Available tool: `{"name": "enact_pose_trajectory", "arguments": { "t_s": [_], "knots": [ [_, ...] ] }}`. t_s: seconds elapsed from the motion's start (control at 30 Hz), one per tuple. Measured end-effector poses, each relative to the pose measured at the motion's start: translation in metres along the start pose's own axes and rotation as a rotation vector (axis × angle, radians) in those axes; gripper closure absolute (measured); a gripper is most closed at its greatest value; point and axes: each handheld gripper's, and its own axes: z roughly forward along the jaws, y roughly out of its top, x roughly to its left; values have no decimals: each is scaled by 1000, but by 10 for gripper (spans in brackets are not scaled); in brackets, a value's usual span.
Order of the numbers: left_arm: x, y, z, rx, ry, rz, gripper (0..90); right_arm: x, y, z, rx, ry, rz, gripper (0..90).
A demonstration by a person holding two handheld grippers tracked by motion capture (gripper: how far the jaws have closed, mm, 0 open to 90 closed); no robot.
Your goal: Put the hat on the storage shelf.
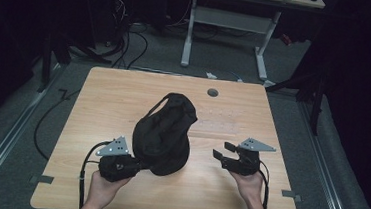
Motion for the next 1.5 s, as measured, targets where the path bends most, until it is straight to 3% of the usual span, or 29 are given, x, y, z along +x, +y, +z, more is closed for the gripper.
{"name": "enact_pose_trajectory", "arguments": {
  "t_s": [0.1, 0.33, 0.47, 0.7, 1.5],
  "knots": [
    [1, 3, -1, -13, 19, -5, 864, -5, -13, 2, 55, -92, 25, 395],
    [7, 9, -3, -44, 65, -22, 864, -17, -38, 5, 136, -209, 55, 395],
    [11, 14, -5, -58, 95, -36, 863, -22, -47, 7, 156, -254, 74, 391],
    [17, 24, -7, -73, 146, -36, 863, -23, -57, 13, 176, -314, 43, 387],
    [49, 58, -6, -89, 292, -36, 864, -23, -56, 14, 177, -338, 60, 369]
  ]
}}
